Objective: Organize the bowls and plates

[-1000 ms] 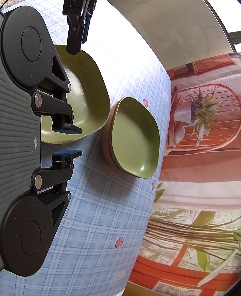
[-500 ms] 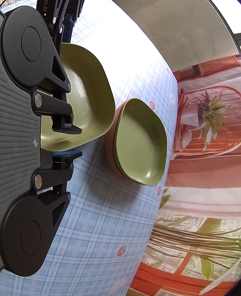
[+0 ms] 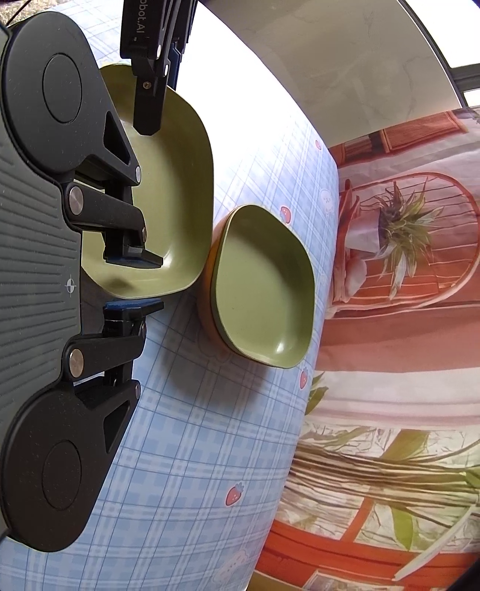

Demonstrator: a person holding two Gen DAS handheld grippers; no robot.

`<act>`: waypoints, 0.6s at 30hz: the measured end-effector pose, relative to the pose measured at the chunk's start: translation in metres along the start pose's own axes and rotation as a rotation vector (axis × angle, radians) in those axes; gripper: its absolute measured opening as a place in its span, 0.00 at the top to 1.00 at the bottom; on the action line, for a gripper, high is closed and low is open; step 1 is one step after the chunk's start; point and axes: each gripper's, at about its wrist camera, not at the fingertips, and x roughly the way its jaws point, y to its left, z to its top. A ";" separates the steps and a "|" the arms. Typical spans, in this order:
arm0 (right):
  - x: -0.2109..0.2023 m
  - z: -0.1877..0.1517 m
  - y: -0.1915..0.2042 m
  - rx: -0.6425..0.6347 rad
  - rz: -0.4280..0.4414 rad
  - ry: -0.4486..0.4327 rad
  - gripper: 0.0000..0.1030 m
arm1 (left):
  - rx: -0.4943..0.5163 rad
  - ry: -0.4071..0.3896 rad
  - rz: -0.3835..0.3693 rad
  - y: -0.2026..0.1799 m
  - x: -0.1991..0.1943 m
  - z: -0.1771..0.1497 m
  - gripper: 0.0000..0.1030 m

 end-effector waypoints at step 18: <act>-0.021 0.014 0.004 0.001 0.003 -0.073 0.85 | 0.047 -0.089 0.003 -0.007 -0.021 0.021 0.65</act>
